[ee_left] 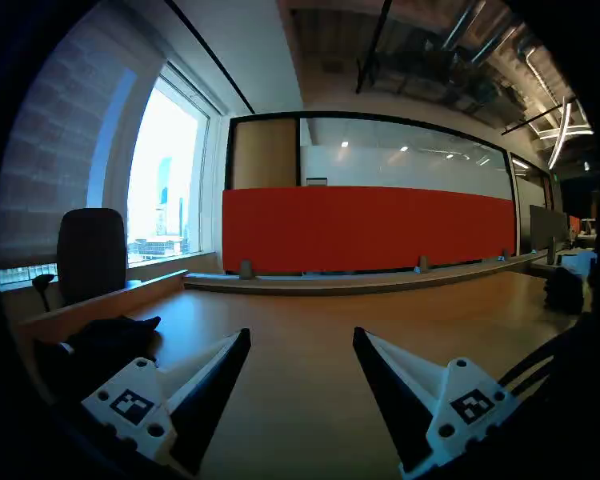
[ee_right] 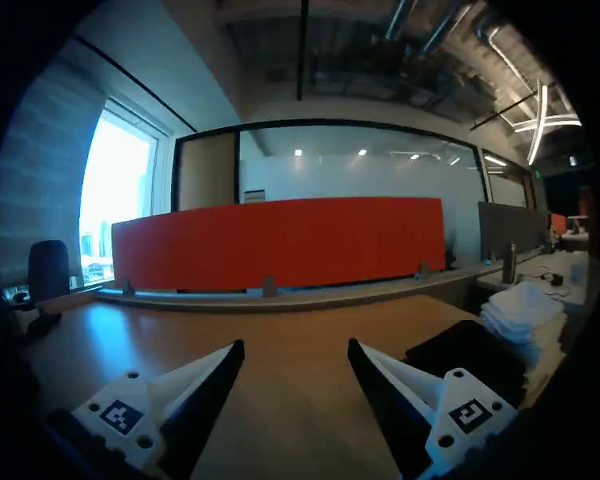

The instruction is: Fold towel

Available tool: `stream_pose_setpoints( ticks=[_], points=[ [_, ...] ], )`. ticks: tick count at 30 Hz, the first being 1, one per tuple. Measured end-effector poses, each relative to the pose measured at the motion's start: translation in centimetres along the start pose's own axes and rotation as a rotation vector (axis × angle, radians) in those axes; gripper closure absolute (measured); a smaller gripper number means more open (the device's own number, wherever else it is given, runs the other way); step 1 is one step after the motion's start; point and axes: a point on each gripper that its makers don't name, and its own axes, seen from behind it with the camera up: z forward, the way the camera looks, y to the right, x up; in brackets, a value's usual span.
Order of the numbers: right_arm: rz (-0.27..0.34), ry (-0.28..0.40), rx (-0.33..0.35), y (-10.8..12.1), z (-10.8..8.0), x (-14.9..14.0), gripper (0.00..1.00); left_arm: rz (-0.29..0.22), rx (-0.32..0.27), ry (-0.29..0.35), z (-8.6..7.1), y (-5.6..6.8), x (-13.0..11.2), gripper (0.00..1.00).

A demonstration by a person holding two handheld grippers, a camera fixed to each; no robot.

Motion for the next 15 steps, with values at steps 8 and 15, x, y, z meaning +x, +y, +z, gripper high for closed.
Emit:
stream_pose_setpoints(
  ticks=[8, 15],
  points=[
    [0.01, -0.006, -0.006, 0.7, -0.1, -1.0, 0.0, 0.0, 0.0, 0.0, 0.0, 0.0, 0.0, 0.05],
    [0.028, -0.014, -0.006, 0.8, 0.0, -1.8, 0.01, 0.0, 0.0, 0.0, 0.0, 0.0, 0.0, 0.05]
  ],
)
